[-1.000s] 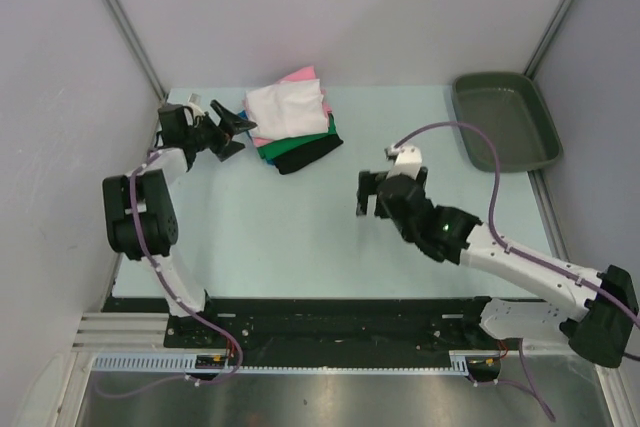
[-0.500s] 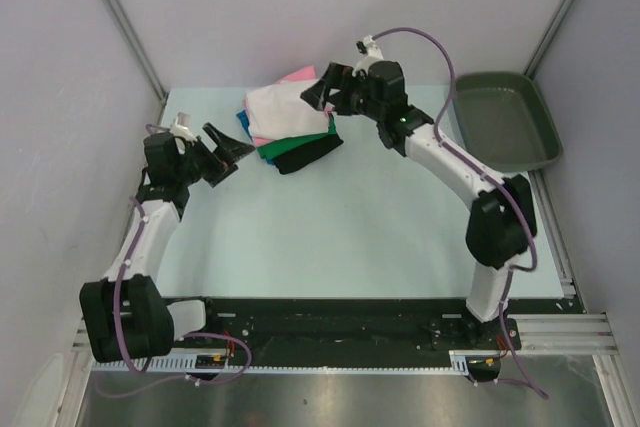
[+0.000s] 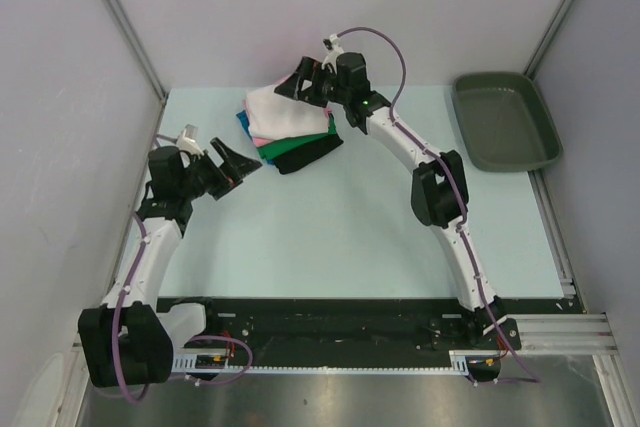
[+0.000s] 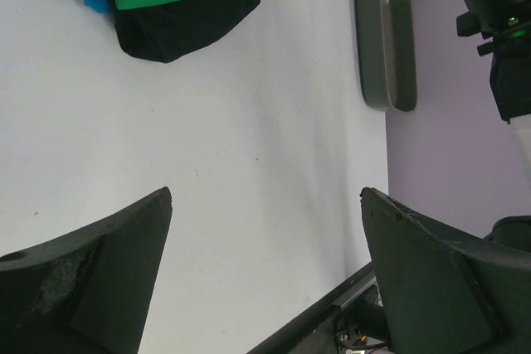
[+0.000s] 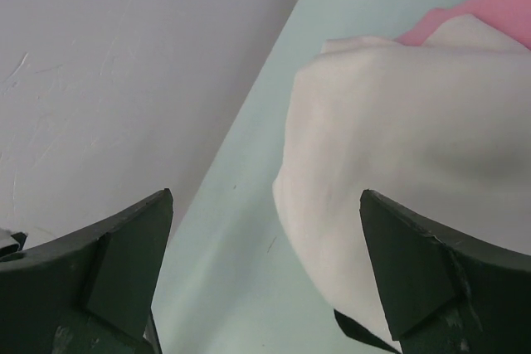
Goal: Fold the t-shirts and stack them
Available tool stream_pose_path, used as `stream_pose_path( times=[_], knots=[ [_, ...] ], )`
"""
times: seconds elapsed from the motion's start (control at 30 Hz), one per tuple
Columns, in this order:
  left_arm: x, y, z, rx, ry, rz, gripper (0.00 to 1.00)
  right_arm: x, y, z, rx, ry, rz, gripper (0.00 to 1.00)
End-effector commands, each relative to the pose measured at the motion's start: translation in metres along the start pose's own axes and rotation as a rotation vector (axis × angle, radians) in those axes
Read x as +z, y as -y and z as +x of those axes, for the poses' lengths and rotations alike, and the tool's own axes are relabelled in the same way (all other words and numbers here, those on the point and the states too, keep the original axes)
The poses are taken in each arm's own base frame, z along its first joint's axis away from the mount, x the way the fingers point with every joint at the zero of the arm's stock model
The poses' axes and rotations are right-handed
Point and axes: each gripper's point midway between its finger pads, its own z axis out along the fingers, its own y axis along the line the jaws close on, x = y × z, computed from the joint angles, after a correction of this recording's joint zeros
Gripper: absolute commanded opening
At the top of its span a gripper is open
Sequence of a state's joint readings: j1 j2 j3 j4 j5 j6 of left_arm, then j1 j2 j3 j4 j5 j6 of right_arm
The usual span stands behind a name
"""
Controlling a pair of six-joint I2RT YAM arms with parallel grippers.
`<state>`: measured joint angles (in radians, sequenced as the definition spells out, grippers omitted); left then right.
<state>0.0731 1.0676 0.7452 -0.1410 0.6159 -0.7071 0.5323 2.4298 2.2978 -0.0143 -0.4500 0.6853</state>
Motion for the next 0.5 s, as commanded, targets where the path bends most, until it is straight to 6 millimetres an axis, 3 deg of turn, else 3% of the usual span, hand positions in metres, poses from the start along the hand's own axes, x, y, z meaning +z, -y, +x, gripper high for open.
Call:
stream_pose_path(
  times=[0.0, 0.07, 0.1, 0.17, 0.2, 0.47],
  knots=[
    [-0.002, 0.005, 0.006, 0.036, -0.017, 0.034, 1.0, 0.002, 0.006, -0.019, 0.035, 0.033, -0.052, 1.0],
    [-0.002, 0.008, 0.008, 0.034, -0.026, 0.056, 1.0, 0.006, 0.014, -0.02, 0.054, 0.038, -0.056, 1.0],
    [-0.002, 0.009, 0.007, 0.034, -0.025, 0.059, 1.0, 0.012, 0.029, -0.012, 0.07, 0.026, -0.044, 1.0],
    [-0.002, 0.008, 0.006, 0.042, -0.023, 0.051, 1.0, 0.016, 0.037, -0.014, 0.085, 0.04, -0.055, 1.0],
    [-0.003, 0.009, 0.005, 0.047, -0.017, 0.053, 1.0, 0.021, 0.05, -0.006, 0.094, 0.035, -0.044, 1.0],
    [-0.002, 0.01, 0.001, 0.074, -0.001, 0.062, 1.0, 0.04, 0.083, -0.006, 0.103, 0.124, -0.064, 1.0]
  ],
)
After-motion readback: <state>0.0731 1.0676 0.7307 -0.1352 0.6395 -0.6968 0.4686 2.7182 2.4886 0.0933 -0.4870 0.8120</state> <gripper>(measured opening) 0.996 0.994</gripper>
